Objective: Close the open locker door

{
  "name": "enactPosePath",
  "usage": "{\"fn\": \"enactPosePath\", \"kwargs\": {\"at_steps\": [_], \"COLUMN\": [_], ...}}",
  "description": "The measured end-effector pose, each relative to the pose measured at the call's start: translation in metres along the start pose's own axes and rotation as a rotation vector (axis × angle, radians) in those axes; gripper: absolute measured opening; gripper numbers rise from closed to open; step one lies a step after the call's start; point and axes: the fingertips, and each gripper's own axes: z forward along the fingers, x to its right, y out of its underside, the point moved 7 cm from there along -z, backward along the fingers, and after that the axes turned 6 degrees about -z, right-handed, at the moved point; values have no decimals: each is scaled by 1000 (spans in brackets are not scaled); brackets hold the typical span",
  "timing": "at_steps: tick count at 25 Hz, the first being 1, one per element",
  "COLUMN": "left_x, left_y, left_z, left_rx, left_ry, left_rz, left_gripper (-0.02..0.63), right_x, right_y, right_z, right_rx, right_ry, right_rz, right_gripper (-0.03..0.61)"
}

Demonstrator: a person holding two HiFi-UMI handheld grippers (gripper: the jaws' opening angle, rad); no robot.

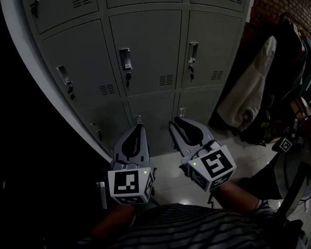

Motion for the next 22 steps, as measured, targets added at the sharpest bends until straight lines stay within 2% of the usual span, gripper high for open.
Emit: {"fn": "enactPosePath", "kwargs": {"at_steps": [5, 9, 13, 16, 22], "left_x": [59, 85, 92, 88, 84], "left_y": [3, -4, -7, -6, -12], "left_z": [-52, -85, -111, -125, -149], "left_rx": [-14, -43, -61, -42, -90], "left_ry": [-19, -28, -41, -44, -18], "left_rz": [9, 28, 43, 46, 38], "left_gripper": [5, 5, 5, 5, 5], "right_x": [-10, -22, -42, -59, -90], "right_y": [5, -3, -5, -3, -6], "right_z": [-74, -105, -120, -124, -124], "right_rx": [-18, 4, 10, 2, -13], "right_ry": [-2, -3, -23, -24, -32], "right_rz": [11, 40, 55, 81, 87], "right_gripper": [23, 2, 2, 2, 2]}}
